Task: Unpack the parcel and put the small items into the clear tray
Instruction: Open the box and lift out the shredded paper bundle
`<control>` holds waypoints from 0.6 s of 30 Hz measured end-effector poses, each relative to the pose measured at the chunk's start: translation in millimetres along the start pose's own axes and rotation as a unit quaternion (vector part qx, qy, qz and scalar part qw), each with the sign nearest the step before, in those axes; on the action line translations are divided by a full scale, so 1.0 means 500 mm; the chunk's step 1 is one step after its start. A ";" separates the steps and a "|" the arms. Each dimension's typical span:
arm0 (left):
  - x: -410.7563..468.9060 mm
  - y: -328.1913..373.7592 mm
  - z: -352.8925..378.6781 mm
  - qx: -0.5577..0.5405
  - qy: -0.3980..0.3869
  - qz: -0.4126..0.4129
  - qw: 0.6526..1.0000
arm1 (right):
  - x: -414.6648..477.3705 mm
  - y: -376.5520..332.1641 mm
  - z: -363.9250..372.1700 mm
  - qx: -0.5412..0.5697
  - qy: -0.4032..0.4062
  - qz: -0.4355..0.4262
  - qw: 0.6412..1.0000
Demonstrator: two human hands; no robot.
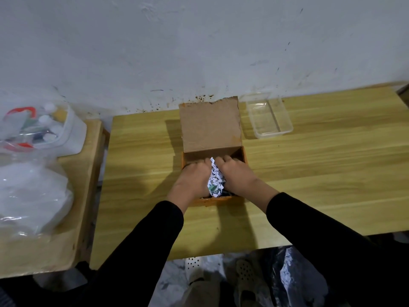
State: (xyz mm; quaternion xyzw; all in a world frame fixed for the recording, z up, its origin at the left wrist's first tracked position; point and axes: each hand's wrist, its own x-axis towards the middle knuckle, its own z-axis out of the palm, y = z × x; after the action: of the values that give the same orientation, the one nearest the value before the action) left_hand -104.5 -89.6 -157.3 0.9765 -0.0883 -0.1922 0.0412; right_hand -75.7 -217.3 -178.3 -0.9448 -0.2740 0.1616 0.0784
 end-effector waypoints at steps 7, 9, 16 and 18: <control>0.000 0.002 0.003 0.029 0.018 -0.013 0.999 | -0.002 -0.005 0.007 0.017 0.016 0.017 1.000; -0.001 0.003 0.004 0.033 0.019 -0.013 0.999 | -0.003 -0.006 0.007 0.026 0.010 0.022 0.999; 0.006 0.006 0.003 0.048 0.011 -0.017 0.999 | -0.001 -0.010 0.001 0.035 -0.029 0.041 0.998; 0.009 0.009 0.000 0.064 0.001 -0.020 0.998 | 0.002 -0.007 0.007 0.059 -0.027 0.049 0.997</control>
State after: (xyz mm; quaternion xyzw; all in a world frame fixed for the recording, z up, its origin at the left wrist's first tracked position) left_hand -101.0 -94.8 -158.4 0.9789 -0.0808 -0.1860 -0.0251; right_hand -78.0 -213.8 -180.8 -0.9461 -0.2193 0.2069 0.1182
